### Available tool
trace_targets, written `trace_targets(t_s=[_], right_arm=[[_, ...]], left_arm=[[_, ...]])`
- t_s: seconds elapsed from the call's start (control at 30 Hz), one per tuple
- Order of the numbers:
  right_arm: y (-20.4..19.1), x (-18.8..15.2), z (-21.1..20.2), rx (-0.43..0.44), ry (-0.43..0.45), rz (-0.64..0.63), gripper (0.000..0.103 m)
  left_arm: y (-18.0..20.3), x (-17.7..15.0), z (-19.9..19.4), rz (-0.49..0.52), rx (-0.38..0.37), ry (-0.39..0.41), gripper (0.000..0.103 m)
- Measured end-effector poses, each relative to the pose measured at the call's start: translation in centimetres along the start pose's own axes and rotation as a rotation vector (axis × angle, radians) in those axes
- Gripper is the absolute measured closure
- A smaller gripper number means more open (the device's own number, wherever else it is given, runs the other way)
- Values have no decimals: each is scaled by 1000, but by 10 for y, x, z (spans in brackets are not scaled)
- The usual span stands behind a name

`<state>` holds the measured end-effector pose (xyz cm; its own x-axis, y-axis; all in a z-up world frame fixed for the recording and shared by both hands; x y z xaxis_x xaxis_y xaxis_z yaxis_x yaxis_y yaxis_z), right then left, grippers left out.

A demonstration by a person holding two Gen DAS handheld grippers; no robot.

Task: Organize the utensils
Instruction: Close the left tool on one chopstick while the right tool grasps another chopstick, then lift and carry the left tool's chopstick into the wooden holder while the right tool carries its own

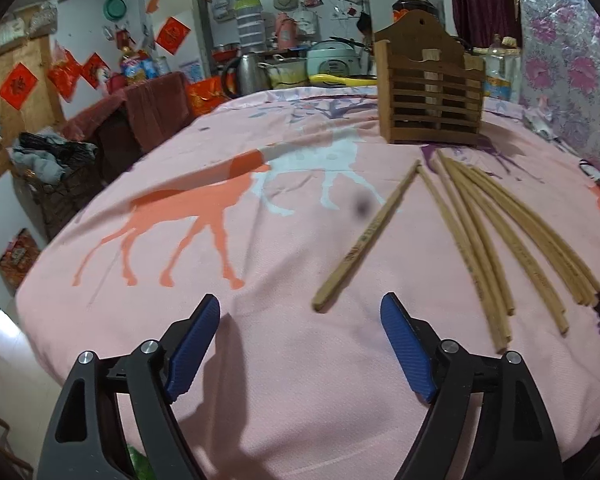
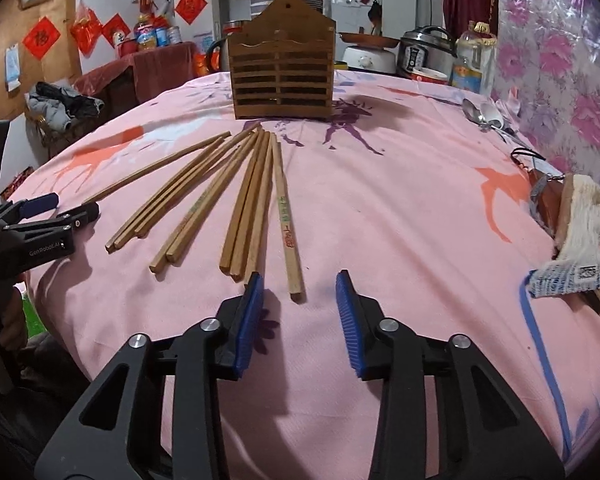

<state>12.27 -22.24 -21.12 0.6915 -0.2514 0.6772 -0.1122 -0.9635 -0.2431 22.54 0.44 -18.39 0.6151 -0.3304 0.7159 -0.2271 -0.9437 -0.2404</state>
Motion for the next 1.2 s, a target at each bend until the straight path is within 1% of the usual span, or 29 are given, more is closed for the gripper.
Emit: trace_targets(t_s=[0.03,0.1,0.13,0.17,0.2,0.23,0.27,0.33,0.37,0.4,0.5,0.57,0.67,0.73,0.8,0.87,1.07,1.2], right_arm=[[-1,0,0,3,0,1,73],[-2,0,1,3,4,-5,77],[-3,0,1,2,6,-10,80],[-4,0,1,6,6,-12,87],[-6,-1,1,19,1,-12,92],[-7,-1,2,29,-2,-13,96],[-8,-1,2,28,-1,-16,96],[-9,-1,2,27,1,-19,96],[-9,-1,2,30,0,-16,97],[-8,-1,2,36,-3,-7,97],[-6,-2,1,43,-8,0,96],[-7,-2,1,42,-8,1,96],[-6,-2,1,39,-4,-3,95],[-6,-3,0,36,-1,-5,96],[-7,-4,-1,34,3,-7,97],[-6,-3,-3,30,15,-9,97],[-4,13,-21,47,70,26,97],[-3,37,-43,68,135,47,97]], left_arm=[[2,2,0,2,-18,2,24],[5,6,2,9,-50,8,32],[6,7,4,10,-67,5,39],[7,8,7,8,-84,1,46],[8,10,10,0,-107,3,49],[8,12,12,-3,-118,4,58],[8,13,13,-2,-132,5,73],[12,14,12,5,-181,4,90],[14,13,10,8,-204,6,95],[19,12,6,16,-227,7,97],[31,4,-7,37,-242,16,97],[36,0,-12,62,-209,25,96],[35,1,-9,52,-189,30,91],[34,1,-9,39,-198,31,91],[34,1,-10,44,-197,31,97],[34,2,-14,43,-201,32,97],[29,21,-37,26,-203,69,97],[25,42,-52,30,-203,85,97]])
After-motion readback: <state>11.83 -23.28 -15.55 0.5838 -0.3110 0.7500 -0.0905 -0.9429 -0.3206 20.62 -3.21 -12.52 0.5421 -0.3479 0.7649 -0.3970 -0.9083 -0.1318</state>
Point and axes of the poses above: each gripper's, at about its wrist camera, not at the fingertips, and z roughly the way its jaws point, y to its right, x to its top, the point moved 8 cm from there along z, roughly the way its jaws point, and after that the axes turned 11 degrees about z, right-handed, at the moved point
